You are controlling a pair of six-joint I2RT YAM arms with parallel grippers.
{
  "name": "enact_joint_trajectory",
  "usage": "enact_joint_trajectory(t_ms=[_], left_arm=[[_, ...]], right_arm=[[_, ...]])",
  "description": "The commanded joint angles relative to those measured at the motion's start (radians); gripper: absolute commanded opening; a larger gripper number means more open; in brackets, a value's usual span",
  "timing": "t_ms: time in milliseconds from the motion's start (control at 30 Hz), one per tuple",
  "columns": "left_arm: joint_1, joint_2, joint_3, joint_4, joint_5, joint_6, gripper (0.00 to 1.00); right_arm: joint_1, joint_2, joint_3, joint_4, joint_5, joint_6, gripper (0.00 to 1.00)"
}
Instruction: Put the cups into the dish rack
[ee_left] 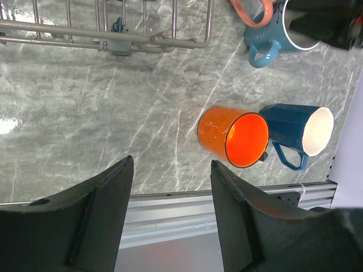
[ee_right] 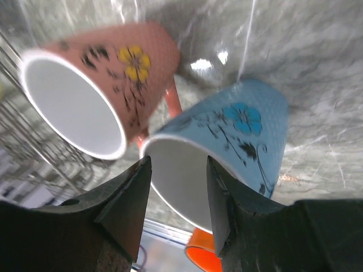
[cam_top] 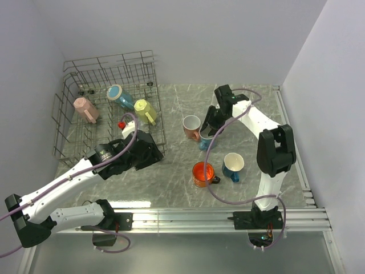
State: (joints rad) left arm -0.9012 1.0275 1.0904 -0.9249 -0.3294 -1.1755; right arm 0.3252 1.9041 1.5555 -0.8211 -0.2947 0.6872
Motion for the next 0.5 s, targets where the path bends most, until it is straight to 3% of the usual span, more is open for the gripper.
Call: enact_joint_trajectory(t_ms=[0, 133, 467], left_arm=[[-0.005, 0.008, 0.003, 0.040, 0.004, -0.003, 0.62], [-0.005, 0.057, 0.006, 0.077, 0.020, 0.010, 0.61], [-0.028, 0.155, 0.058, 0.121, 0.030, 0.022, 0.60]], right_arm=[[0.031, -0.108, -0.069, 0.013, 0.034, -0.028, 0.51], [0.037, -0.187, -0.115, 0.013, 0.065, -0.055, 0.51], [0.035, -0.241, 0.081, -0.127, 0.163, -0.161, 0.51]])
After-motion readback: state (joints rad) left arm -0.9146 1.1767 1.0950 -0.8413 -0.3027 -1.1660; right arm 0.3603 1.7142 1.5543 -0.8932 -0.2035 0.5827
